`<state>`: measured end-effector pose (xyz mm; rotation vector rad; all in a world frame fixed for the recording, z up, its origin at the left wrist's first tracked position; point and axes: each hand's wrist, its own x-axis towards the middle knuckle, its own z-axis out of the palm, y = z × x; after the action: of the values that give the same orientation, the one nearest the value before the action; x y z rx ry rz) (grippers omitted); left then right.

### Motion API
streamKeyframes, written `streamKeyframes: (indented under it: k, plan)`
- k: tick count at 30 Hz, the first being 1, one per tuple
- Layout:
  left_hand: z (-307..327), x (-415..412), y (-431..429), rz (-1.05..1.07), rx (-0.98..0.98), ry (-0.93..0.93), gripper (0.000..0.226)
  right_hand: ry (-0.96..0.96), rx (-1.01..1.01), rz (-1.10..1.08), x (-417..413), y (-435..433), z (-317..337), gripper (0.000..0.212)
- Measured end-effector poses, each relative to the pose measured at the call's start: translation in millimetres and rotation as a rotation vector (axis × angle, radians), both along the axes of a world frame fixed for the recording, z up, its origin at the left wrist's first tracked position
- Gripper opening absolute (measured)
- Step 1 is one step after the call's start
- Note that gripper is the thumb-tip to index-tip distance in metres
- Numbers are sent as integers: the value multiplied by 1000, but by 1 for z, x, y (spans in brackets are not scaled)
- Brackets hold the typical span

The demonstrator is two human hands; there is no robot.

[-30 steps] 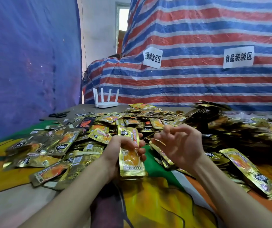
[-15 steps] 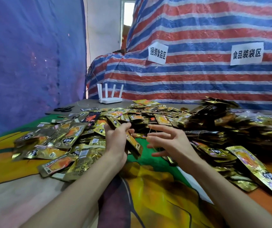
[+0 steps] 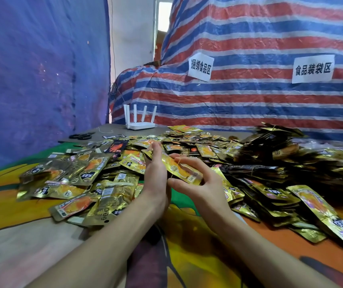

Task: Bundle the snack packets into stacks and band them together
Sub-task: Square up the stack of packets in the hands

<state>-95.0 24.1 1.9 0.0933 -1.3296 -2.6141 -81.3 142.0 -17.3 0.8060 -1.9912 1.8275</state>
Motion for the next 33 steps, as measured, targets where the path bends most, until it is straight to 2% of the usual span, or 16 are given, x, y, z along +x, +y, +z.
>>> streamKeyframes:
  k: [3,6,8,10,12,14,16,18,20,23,26,28,30,33]
  plan:
    - [-5,-7,-1,-11,53,4,42,27,-35,-36,-4,1,1,38]
    - [-4,-5,-1,-14,124,17,47,-50,-219,101,-6,-1,2,37]
    - [-5,-5,1,-40,136,19,53,-77,-271,16,-7,-2,5,29]
    - [-6,-5,2,-55,121,38,40,-132,-327,-124,-11,2,6,29]
    - [-5,-4,1,-61,95,63,36,-226,-359,-191,-14,11,9,32]
    - [-4,-4,-1,-53,63,94,36,-268,-258,-112,-17,18,11,34]
    - [-2,-3,-1,-21,1,92,38,-216,-50,-20,-17,21,9,50]
    - [-5,-3,0,43,-139,49,46,-93,257,-25,-16,21,7,71]
    - [-9,-4,0,101,-336,-3,56,-58,445,-27,-15,20,9,81]
    - [-10,-3,1,34,-418,39,51,-179,425,51,-14,22,13,81]
    - [-12,-2,6,-124,-464,24,53,-179,460,24,-13,30,16,73]
    - [-14,-3,8,-154,-455,41,57,-192,404,-44,-15,38,21,64]
    - [-14,-3,7,-31,-568,143,57,-102,372,-266,-20,48,25,54]
    - [-12,-3,1,206,-683,277,33,60,363,-637,-31,62,24,39]
